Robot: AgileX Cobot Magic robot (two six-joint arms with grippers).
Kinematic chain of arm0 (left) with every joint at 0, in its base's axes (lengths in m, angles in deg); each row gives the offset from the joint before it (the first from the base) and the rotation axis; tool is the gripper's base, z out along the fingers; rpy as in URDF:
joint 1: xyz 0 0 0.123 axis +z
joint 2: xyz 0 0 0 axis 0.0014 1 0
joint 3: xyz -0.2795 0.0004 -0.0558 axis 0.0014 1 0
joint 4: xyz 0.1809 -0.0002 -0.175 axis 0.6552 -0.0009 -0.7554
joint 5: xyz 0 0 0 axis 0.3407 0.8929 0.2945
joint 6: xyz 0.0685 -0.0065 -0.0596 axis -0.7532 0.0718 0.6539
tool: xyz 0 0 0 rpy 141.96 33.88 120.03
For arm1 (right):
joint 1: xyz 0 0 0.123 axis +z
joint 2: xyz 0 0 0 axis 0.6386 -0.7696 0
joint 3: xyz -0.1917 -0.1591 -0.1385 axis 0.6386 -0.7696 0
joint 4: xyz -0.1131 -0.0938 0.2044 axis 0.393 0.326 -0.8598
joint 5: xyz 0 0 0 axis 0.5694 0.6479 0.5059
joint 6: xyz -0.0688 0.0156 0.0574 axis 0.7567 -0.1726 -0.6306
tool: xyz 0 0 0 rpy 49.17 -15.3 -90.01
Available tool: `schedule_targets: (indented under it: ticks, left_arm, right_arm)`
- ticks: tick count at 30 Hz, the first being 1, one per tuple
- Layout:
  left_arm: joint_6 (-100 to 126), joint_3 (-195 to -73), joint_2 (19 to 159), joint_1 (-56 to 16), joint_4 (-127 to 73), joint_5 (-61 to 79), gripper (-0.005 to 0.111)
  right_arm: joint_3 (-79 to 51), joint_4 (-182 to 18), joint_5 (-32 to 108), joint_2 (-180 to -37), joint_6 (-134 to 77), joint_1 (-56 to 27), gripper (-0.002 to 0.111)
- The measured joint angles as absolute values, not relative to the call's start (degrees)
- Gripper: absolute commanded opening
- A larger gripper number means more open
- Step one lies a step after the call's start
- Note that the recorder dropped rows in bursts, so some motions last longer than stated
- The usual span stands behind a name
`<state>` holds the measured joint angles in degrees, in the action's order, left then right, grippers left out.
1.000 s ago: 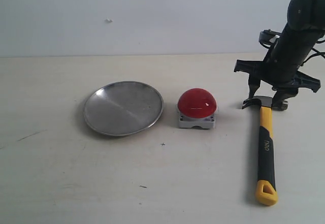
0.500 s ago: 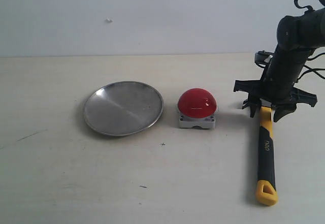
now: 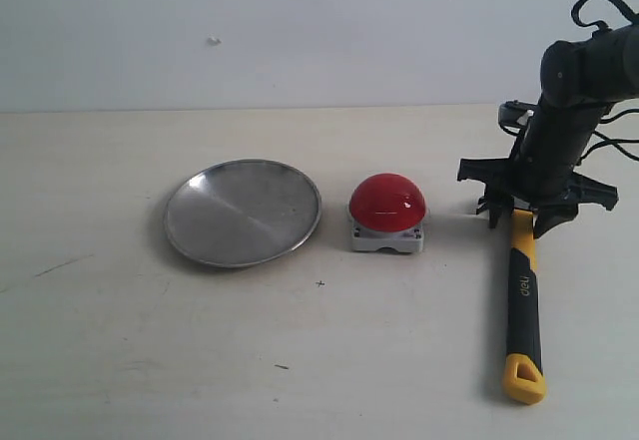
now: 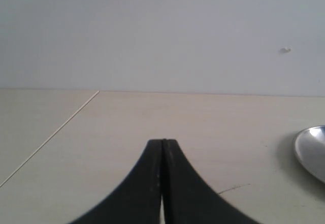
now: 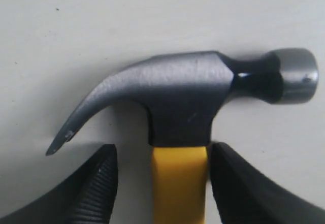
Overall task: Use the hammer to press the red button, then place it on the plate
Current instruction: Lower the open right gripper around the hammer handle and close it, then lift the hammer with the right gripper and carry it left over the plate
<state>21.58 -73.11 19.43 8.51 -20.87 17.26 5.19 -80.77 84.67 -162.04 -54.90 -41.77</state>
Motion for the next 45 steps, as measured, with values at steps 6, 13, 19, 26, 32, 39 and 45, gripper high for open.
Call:
schedule_targets:
  ticks: [6, 13, 19, 26, 32, 39, 45]
  left_arm:
    - [21.6, -73.1, 19.4, 8.5, -20.9, 17.3, 0.0]
    - [21.6, -73.1, 19.4, 8.5, -20.9, 17.3, 0.0]
    - [21.6, -73.1, 19.4, 8.5, -20.9, 17.3, 0.0]
    - [21.6, -73.1, 19.4, 8.5, -20.9, 17.3, 0.0]
    - [21.6, -73.1, 19.4, 8.5, -20.9, 17.3, 0.0]
    - [21.6, -73.1, 19.4, 8.5, -20.9, 17.3, 0.0]
    - [21.6, -73.1, 19.4, 8.5, -20.9, 17.3, 0.0]
  right_arm:
    - [5.2, -80.8, 84.7, -162.0, -55.0, -41.8, 0.054]
    - [5.2, -80.4, 84.3, -162.1, -55.0, -41.8, 0.048]
    - [5.2, -79.8, 83.9, -162.2, -53.9, -41.8, 0.011]
    - [5.2, -79.7, 83.7, -162.3, -49.6, -41.8, 0.0]
    - [5.4, -78.6, 83.4, -162.4, -48.4, -41.8, 0.0]
    - [5.4, -78.4, 86.2, -160.6, -44.4, -41.8, 0.0]
    - [5.4, -79.2, 88.9, -156.5, -41.1, -41.8, 0.0]
